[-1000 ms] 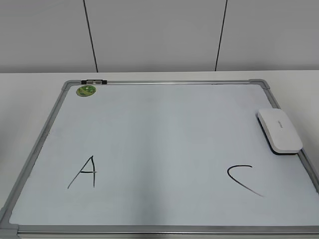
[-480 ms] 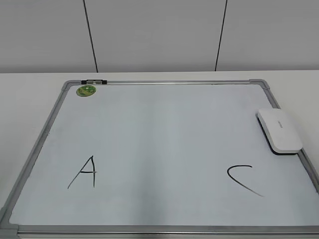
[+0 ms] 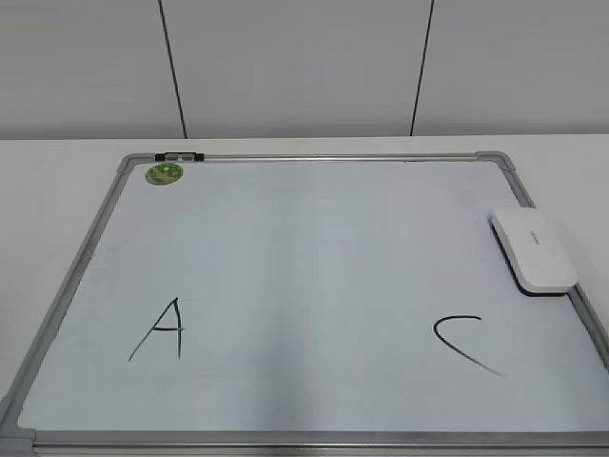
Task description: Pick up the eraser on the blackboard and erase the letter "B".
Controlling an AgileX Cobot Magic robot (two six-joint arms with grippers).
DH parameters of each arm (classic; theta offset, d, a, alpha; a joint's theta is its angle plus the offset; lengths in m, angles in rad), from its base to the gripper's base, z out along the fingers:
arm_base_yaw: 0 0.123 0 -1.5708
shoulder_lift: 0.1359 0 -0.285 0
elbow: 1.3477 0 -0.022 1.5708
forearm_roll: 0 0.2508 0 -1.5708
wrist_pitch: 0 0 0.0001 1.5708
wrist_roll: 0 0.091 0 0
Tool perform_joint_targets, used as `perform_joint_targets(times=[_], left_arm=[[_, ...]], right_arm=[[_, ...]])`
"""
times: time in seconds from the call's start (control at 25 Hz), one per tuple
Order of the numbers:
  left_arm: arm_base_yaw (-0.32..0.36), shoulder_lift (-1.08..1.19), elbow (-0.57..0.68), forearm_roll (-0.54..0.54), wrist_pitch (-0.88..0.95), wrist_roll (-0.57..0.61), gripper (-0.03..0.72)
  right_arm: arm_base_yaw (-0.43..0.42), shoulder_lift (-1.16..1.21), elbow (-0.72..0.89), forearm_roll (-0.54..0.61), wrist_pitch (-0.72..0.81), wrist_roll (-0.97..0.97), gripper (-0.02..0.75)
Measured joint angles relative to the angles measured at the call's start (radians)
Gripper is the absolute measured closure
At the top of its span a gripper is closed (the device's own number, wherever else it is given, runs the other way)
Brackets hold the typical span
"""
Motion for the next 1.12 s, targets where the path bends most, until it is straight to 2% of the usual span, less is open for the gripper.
perform_joint_targets(times=[0.28,0.56,0.88,1.12], left_arm=[[0.000,0.000,0.010,0.013,-0.052,0.000,0.347],[0.000,0.000,0.039,0.019,-0.099,-0.002,0.241],[0.000,0.000,0.039,0.054,-0.099,-0.041,0.211],[0.000,0.000,0.039,0.056,-0.099,-0.048,0.149]], right_arm=[[0.000,0.000,0.080,-0.032,-0.097,0.002,0.150],[0.000,0.000,0.101,-0.042,-0.131,0.006,0.150],[0.000,0.000,0.101,-0.044,-0.131,0.007,0.150],[0.000,0.000,0.101,-0.044,-0.131,0.008,0.150]])
